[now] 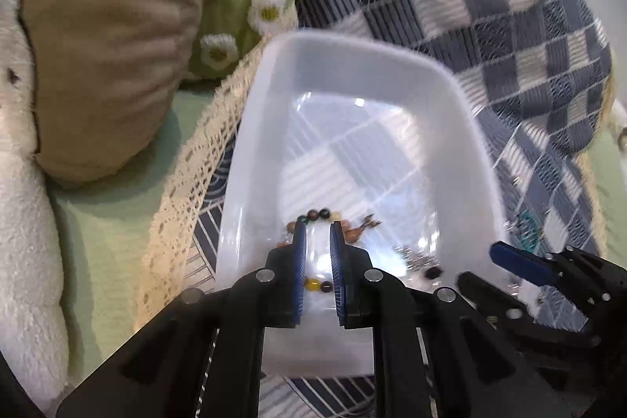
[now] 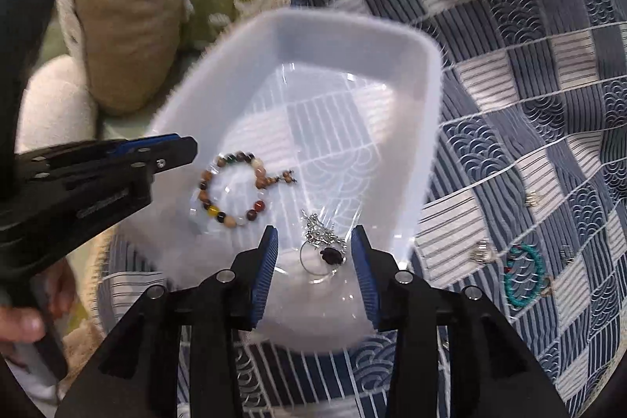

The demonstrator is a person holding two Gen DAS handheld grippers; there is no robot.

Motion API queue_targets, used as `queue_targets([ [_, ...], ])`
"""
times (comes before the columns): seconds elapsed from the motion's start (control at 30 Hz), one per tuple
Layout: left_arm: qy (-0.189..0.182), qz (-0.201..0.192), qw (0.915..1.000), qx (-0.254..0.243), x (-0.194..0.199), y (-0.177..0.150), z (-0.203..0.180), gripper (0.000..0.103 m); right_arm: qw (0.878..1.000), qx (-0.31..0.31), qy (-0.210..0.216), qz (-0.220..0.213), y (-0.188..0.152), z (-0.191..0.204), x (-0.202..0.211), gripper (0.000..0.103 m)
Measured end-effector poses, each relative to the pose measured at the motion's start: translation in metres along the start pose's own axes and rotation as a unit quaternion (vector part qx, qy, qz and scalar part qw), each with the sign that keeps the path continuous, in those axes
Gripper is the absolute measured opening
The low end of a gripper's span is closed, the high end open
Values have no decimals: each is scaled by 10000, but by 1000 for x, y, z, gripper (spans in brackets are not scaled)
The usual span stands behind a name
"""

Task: Organize jewelry
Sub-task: 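Carry both items into the clear tray and open both tools to release, then grasp the silver charm with the left tool while the right tool grasps a silver ring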

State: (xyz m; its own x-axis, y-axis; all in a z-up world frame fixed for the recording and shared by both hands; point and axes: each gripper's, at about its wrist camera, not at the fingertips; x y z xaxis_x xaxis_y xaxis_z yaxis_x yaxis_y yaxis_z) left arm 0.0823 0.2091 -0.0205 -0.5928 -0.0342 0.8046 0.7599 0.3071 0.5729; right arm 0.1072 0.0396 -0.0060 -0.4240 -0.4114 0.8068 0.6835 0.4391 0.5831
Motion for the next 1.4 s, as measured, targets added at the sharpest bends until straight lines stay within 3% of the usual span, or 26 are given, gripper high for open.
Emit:
queue_targets([
  [0.07,-113,-211,9997,58,18,0,-3,19,9997,-88,-25,-242,4,-14,32,46],
  [0.1,-217,-346,9991,106,30,-1,-6,30,9993,-143,-64,-344,5,-21,43,55],
  [0.13,-285,-471,9984,141,40,-3,-10,49,9985,-214,-152,-477,5,-31,57,61],
  [0.17,-337,-599,9975,180,50,-4,-13,61,9975,-282,-265,-593,2,-43,71,62],
  [0.2,-371,-835,9956,226,63,-7,-19,83,9964,-353,-369,-678,-1,-54,81,62],
  [0.23,-335,-1079,9933,250,74,-11,-23,88,9955,-429,-441,-726,-6,-63,88,63],
  [0.33,-261,-1261,9915,163,91,-26,-39,88,9913,-804,-667,-796,-32,-102,105,71],
  [0.57,-639,-799,9947,-80,78,-75,-86,88,9869,-1240,-936,-422,-94,-160,102,71],
  [0.73,-664,-320,9933,-891,52,-103,-153,88,9830,-1551,-919,-349,-110,-183,104,71],
  [0.87,-557,-33,9905,-1259,22,-114,-196,88,9814,-1677,-888,-279,-112,-192,100,71],
  [0.97,-502,126,9906,-1266,0,-116,-213,88,9797,-1835,-773,-212,-114,-200,97,71],
  [1.17,-758,583,9918,-853,-46,-108,-227,86,9764,-2027,-717,-204,-118,-212,100,71],
  [1.23,-627,688,9928,-754,-57,-107,-220,69,9763,-2047,-681,-188,-119,-213,99,72],
  [1.27,-580,766,9928,-718,-61,-107,-217,65,9764,-2047,-668,-186,-119,-213,99,72],
  [1.4,-719,833,9930,-435,-65,-105,-207,63,9785,-1950,-645,-169,-117,-206,97,75],
])
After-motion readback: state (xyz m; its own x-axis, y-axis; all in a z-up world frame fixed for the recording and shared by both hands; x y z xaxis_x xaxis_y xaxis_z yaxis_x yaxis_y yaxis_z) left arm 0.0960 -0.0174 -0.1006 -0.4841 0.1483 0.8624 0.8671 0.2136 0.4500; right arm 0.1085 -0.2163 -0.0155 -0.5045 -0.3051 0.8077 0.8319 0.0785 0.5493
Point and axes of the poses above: each gripper's, at about its wrist camera, not at the fingertips, and x roughly against the way its jaws point, z to its left, y to its top, and after that the axes turned 9 degrees about -z, right-handed
